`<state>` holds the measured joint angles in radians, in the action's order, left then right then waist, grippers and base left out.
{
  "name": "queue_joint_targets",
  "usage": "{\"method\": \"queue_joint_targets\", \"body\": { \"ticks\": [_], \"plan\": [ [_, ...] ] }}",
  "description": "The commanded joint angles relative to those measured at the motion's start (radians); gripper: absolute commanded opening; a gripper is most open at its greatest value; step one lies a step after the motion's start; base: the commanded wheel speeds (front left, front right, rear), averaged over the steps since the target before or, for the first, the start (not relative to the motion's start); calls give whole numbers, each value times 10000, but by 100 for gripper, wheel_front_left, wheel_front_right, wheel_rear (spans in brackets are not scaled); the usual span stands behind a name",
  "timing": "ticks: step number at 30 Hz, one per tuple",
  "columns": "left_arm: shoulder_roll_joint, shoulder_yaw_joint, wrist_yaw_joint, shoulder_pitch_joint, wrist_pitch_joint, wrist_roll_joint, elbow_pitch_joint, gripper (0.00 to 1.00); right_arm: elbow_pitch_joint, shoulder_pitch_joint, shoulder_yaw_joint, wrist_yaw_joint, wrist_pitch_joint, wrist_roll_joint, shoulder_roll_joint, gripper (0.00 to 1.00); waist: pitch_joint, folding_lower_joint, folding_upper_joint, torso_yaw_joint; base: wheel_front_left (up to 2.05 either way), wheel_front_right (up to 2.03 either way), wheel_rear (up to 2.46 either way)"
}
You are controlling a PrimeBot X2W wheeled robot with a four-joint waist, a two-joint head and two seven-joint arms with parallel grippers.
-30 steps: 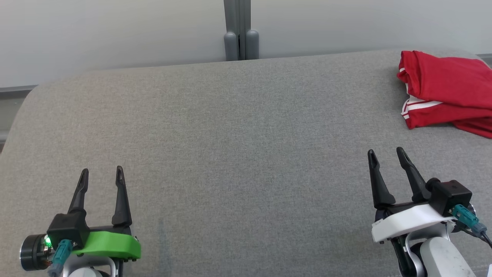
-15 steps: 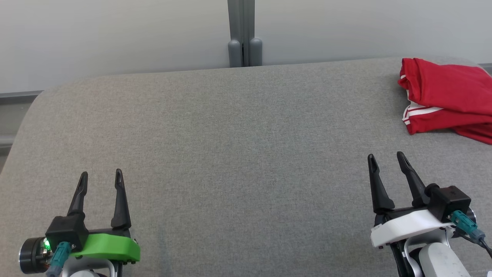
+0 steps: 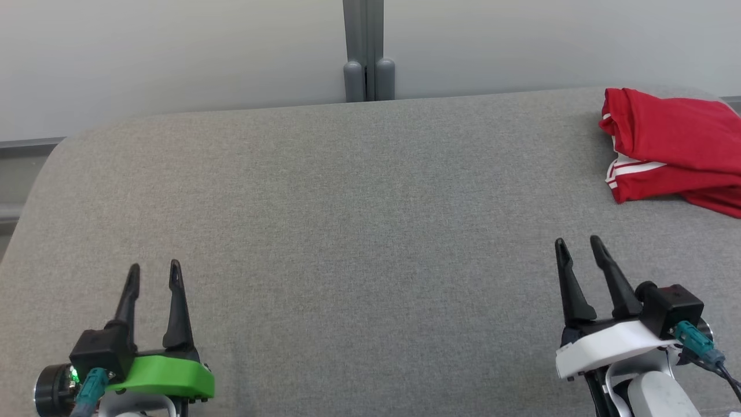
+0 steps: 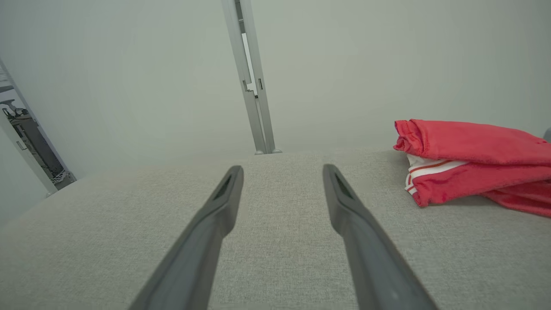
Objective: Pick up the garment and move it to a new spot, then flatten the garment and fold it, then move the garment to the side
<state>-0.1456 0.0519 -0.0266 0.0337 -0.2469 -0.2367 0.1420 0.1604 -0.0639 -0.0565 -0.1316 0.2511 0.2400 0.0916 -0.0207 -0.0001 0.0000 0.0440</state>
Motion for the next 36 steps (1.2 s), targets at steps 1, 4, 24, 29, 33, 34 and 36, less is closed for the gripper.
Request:
{"method": "queue_joint_targets", "body": {
  "ticks": [1,4,24,29,33,34,36],
  "plan": [
    [36,-8,6,-13,22,-34,86,0,64,33,-2,0,-8,36,-17,0,1,1,0,-1,0,0,0],
    [79,-111,63,57,196,-514,211,0,107,37,43,0,-122,538,-38,0,5,1,0,-10,0,0,0],
    [296,-485,453,229,1047,-3915,371,0,291,-120,434,3,-999,3961,-89,0,32,1,0,-79,0,0,0],
    [347,-572,542,280,1237,-4656,416,0,329,-152,522,3,-1191,4708,-106,0,39,1,0,-97,0,0,0],
    [385,-641,606,319,1382,-5214,453,0,358,-178,588,4,-1334,5263,-118,0,44,1,0,-111,0,0,0],
    [393,-656,621,327,1412,-5333,460,0,365,-184,603,4,-1367,5387,-121,0,46,1,0,-114,0,0,0],
    [411,-689,649,344,1479,-5611,476,0,379,-193,635,4,-1437,5651,-128,0,48,1,0,-121,0,0,0]
  ]
}}
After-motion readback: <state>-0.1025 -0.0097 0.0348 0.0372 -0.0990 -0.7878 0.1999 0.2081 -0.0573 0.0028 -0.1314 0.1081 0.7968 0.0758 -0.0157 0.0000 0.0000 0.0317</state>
